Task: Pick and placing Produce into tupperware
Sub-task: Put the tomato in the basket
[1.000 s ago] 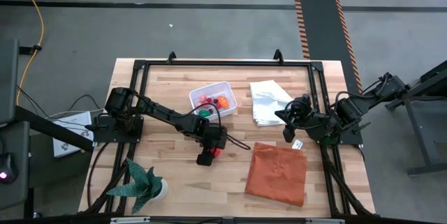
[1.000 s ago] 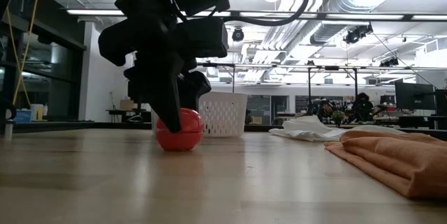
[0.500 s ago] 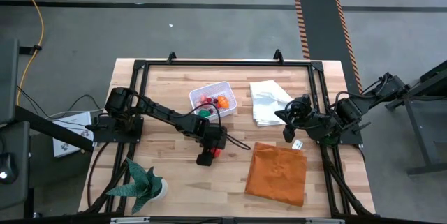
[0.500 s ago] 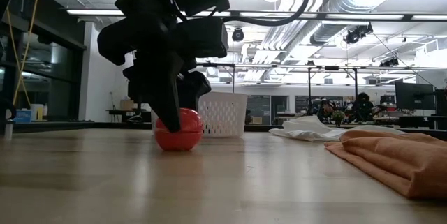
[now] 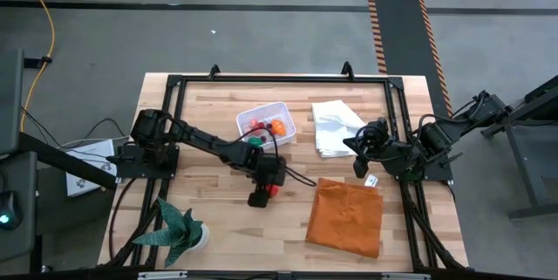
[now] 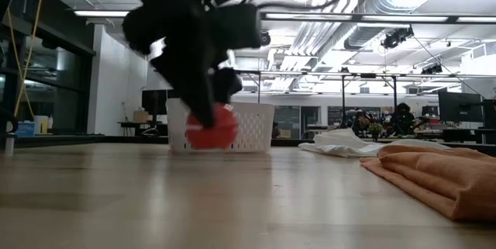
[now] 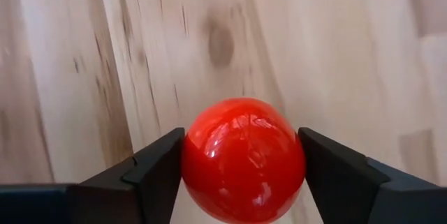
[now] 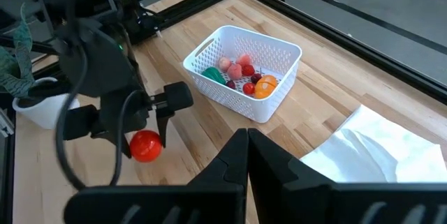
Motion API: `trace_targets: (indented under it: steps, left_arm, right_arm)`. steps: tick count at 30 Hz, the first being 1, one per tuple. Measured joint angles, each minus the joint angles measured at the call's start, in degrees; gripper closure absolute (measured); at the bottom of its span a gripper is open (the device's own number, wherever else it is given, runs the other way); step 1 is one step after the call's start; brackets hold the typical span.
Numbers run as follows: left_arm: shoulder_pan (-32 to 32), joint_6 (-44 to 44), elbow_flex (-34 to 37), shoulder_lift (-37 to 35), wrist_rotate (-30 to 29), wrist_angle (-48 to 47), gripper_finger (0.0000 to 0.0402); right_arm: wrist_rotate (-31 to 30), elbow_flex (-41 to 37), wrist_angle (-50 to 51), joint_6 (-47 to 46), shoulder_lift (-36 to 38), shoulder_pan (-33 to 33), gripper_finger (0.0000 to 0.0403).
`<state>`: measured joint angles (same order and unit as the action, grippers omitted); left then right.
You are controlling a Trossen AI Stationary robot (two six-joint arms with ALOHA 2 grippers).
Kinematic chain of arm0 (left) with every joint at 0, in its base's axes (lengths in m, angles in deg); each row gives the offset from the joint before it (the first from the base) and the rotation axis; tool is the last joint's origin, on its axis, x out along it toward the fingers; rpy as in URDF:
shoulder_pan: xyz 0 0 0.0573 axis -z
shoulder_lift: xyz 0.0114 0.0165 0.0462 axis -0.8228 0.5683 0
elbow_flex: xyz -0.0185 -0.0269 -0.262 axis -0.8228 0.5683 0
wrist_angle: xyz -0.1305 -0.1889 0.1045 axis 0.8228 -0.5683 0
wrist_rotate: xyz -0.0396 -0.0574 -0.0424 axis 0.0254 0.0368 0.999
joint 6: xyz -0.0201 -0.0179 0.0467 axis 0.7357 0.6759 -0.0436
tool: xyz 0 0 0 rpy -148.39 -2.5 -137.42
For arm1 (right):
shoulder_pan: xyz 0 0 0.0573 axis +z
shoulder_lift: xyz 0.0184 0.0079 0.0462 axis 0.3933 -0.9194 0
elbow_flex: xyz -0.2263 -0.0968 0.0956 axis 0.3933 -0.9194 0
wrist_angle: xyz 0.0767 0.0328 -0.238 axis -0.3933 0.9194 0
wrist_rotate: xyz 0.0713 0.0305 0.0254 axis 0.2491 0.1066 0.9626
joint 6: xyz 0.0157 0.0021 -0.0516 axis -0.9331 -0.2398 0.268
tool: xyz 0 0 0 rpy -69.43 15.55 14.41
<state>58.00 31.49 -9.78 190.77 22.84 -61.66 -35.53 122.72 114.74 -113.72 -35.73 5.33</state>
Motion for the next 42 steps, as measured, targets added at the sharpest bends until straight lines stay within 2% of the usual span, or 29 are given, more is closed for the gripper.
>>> trace_targets:
  steps: [5, 11, 21, 29, 36, 42]
  left_arm:
    - [0.0, -0.8, -4.8, 0.0, 0.0, -1.6, 0.0152]
    - [0.0, -3.6, -9.7, 0.0, -1.9, -6.5, 0.0134]
    - [0.0, -3.1, -13.1, 0.0, -2.6, -9.4, 0.0150]
    - [0.0, -1.5, -18.2, 0.0, -3.6, -15.4, 0.0138]
    - [0.0, -1.0, -25.9, 0.0, -3.8, -22.6, 0.0150]
    - [-2.0, 0.1, -33.7, 0.0, -5.7, -29.4, 0.0142]
  right_arm:
    - [0.0, 0.0, 0.0, 0.0, 0.0, 0.0, 0.0402]
    - [0.0, 0.0, 0.0, 0.0, 0.0, 0.0, 0.0402]
    - [2.1, 0.0, -0.4, 0.2, 0.0, 0.0, 0.0402]
    - [2.7, 0.0, -0.5, 0.6, 0.0, 0.0, 0.0402]
    - [4.8, 0.0, -0.5, 1.3, 0.0, 0.0, 0.0402]
    - [5.0, 0.0, -0.5, 1.7, 0.0, 0.0, 0.0402]
